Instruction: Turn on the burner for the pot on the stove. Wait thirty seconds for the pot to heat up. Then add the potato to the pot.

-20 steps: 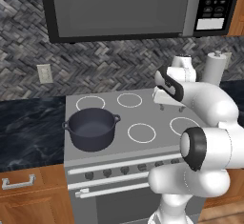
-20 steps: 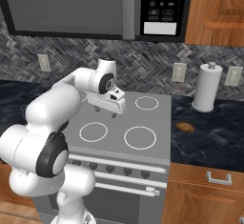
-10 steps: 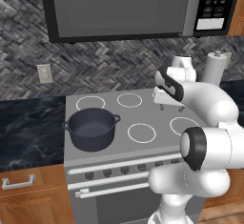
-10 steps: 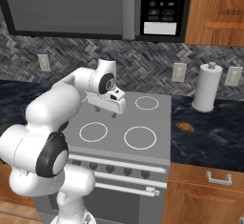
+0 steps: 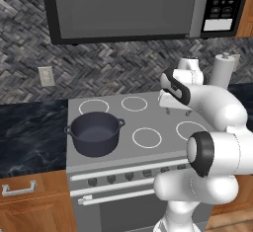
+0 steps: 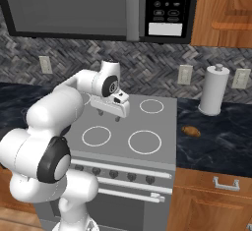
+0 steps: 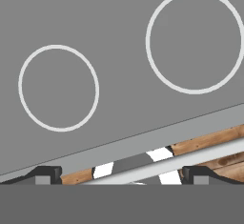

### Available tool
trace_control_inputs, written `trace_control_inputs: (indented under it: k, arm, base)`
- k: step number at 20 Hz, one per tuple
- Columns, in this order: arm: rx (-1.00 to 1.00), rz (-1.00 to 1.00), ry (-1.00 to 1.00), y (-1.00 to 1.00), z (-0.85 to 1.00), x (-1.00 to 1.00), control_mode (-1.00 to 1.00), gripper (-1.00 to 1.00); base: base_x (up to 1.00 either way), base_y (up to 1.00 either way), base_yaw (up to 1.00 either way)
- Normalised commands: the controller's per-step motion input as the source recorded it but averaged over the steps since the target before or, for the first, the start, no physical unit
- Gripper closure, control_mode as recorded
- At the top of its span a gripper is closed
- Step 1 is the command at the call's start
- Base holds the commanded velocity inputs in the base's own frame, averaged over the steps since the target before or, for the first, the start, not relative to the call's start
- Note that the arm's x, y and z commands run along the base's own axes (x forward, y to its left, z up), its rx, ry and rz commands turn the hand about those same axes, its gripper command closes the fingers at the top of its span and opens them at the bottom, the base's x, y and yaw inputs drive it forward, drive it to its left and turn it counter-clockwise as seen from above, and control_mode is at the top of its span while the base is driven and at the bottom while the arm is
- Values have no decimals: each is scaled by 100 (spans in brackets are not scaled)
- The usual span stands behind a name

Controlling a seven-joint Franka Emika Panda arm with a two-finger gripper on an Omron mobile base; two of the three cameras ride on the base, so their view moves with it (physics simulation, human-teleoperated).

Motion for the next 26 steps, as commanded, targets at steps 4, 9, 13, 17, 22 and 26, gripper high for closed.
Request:
trace_control_inputs:
  k: [4,9,13,17,22,26]
  arm:
    - [0,0,0,0,0,0,-100,-100]
    - [0,0,0,0,0,0,-100,-100]
    - [0,0,0,0,0,0,-100,-100]
    - [0,0,0,0,0,0,-100,-100]
    - [0,0,0,0,0,0,-100,-100]
    - [0,0,0,0,0,0,-100,-100]
  base:
    - [0,0,0]
    - [0,0,0]
    - [0,0,0]
    - [0,0,0]
    - [0,0,0]
    - [0,0,0]
